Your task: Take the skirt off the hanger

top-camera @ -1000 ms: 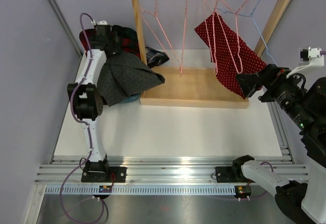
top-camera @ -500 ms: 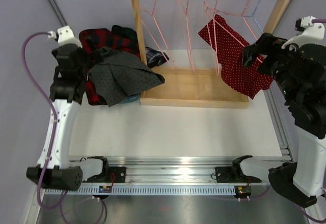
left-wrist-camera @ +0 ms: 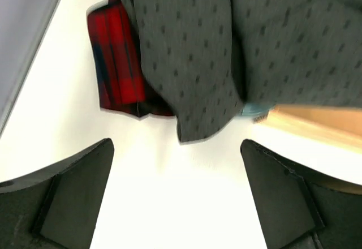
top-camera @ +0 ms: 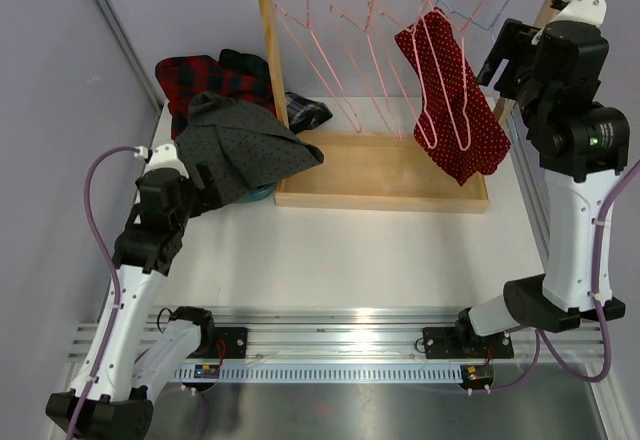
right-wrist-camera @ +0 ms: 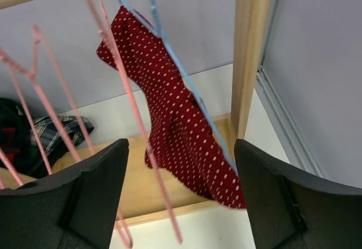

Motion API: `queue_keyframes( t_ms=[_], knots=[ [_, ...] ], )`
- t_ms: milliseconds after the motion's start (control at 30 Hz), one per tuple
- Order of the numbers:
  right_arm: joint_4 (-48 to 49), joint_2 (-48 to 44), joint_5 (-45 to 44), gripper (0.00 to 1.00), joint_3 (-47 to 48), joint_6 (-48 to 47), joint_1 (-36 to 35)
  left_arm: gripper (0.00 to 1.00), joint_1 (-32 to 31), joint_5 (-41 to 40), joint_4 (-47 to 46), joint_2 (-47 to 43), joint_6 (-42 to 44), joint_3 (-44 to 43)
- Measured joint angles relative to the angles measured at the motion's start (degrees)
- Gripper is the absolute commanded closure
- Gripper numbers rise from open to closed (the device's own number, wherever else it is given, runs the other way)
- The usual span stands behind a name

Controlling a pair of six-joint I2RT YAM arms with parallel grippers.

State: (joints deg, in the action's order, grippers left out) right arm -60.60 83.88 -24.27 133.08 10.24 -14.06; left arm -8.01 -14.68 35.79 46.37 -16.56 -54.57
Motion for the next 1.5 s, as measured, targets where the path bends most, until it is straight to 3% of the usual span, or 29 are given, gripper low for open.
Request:
queue_keyframes(
  t_ms=[267,467,567,700,900,1033,1500],
  knots=[
    [-0.1,7.7,7.5,0.24,4.2,2.7,11.7,0.01,-0.8,-0.1,2.1,-4.1,0.5,8.0],
    [-0.2,12.5,14.0,0.24,5.8,4.6,12.4,0.01,-1.1,-0.3,1.9,-4.9,0.7,8.7],
    [-0.1,12.9,15.6,0.30,4.9,5.1,12.4,0.01,-1.1,-0.3,1.8,-4.9,0.7,8.7],
    [0.5,12.8,17.4,0.59,3.6,5.8,12.4,0.01,-1.1,-0.3,1.8,-4.6,0.7,8.7],
    [3.5,12.0,18.7,0.62,-3.8,6.4,12.4,0.01,-1.4,-0.3,1.8,-4.5,0.7,8.7],
    [3.9,12.0,19.6,1.00,-6.6,6.1,12.4,0.01,-1.7,-0.3,1.8,-4.5,0.7,8.7],
    [1.1,7.1,19.1,1.00,-5.7,7.1,12.4,0.01,-2.4,-1.5,1.8,-4.5,0.7,8.5]
  ],
)
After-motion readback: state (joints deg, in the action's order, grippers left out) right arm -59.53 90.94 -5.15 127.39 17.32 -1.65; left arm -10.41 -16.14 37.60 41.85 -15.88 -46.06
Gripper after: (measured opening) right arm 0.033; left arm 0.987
